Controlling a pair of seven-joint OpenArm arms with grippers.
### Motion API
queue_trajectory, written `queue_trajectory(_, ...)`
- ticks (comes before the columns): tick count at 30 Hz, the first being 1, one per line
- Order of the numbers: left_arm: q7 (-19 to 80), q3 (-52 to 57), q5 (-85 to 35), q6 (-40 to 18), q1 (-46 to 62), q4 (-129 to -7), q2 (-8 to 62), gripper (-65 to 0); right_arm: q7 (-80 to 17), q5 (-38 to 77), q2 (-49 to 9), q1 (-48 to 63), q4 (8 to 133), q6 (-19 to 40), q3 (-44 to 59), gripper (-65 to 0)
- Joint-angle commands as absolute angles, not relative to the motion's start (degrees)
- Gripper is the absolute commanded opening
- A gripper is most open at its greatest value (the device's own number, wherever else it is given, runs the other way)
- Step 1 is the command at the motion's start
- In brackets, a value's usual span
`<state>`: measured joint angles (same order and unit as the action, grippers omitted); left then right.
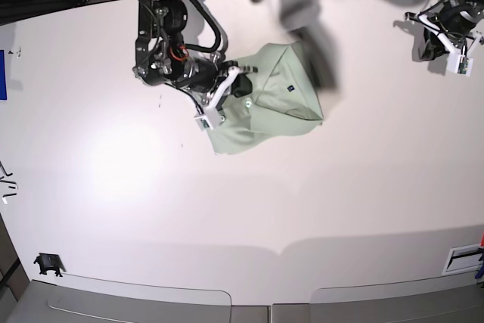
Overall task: Fold the T-shirt properly
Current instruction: 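Drag the folded shirt with the right gripper toward the table center, then pull the shirt bundle with the right gripper away from the left gripper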
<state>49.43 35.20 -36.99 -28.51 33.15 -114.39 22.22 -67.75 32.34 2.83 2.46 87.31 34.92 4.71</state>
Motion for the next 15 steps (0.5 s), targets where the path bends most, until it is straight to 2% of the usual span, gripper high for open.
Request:
queue_trajectory(1,48.25,35.59,-37.58,-28.47,33.34,-115.22,22.85,-65.0,-67.75,37.69,3.20,1.61,89.73,37.21,4.19,-65.0)
queue_trajectory(3,48.29,35.59,-37.56,-28.47,33.34,-115.22,22.87,-65.0,-70.41,43.83,3.18,1.58,92.79,40.00,3.09,-65.0)
queue_trajectory(8,48.27,35.59,-37.58,-28.47,33.34,-115.22,22.87,-65.0,-72.07,48.49,1.98,0.86,102.02,40.00,-1.65,-65.0)
queue_trajectory(15,48.27,35.59,-37.58,-28.49,33.34,-115.22,22.87,-65.0,-69.32,38.52,-8.05,-7.51,104.16,40.00,-11.38,-65.0)
